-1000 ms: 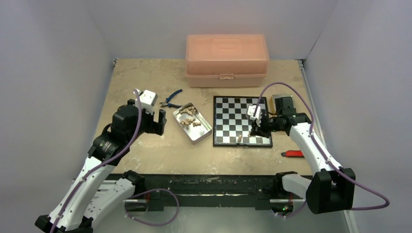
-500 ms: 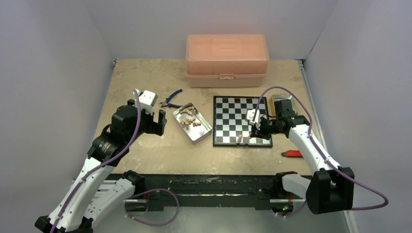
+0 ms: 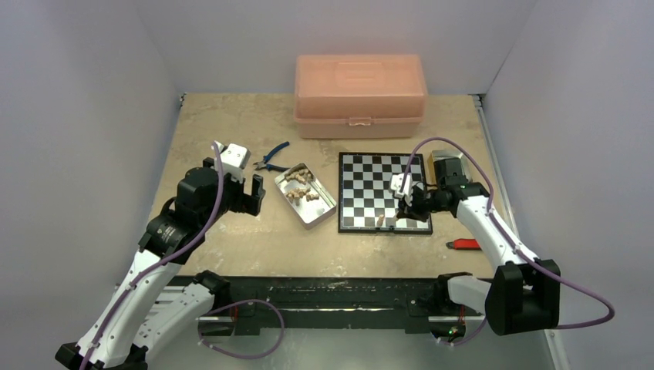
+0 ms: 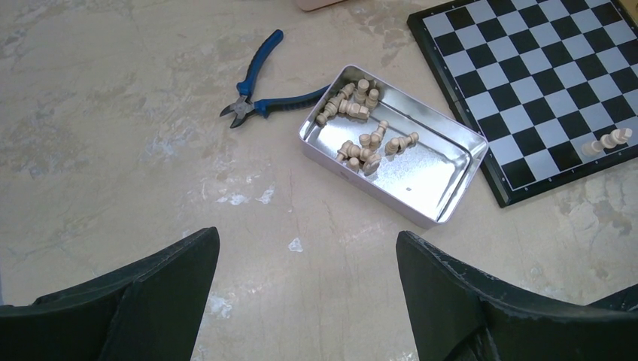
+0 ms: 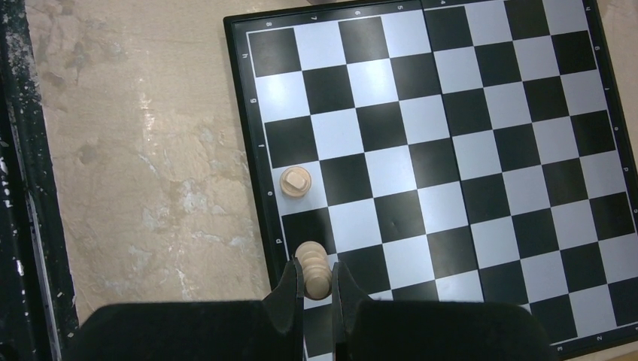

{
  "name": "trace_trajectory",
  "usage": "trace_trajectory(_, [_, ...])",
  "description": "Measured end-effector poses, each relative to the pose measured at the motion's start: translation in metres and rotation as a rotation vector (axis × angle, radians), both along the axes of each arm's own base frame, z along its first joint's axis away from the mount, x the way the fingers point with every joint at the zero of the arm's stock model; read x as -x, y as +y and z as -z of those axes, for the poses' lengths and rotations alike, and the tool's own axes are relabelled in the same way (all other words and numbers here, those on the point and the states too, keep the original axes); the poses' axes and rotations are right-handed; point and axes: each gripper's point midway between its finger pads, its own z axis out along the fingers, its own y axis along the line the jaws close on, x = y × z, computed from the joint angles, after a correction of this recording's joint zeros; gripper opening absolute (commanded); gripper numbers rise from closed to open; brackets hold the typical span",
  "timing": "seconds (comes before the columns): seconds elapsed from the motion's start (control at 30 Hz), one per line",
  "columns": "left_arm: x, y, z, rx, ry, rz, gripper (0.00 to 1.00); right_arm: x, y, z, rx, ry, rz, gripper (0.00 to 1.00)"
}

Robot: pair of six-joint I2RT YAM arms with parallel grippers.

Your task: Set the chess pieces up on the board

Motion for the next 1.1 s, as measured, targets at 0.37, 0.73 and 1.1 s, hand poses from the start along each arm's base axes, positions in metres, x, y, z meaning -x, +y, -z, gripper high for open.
trace_trajectory(0.37, [0.000,0.000,0.000,0.001,0.001,0.002,0.87,-0.008,0.002,0.010,-0.019,0.017,0.050,0.00])
trace_trajectory(0.73, [0.000,-0.001,0.000,0.001,0.001,0.003,0.87,-0.015,0.008,0.022,-0.010,0.057,0.072,0.00])
trace_trajectory(1.1, [0.000,-0.001,0.000,0.002,0.000,0.004,0.87,-0.011,0.011,0.032,0.004,0.089,0.063,0.00])
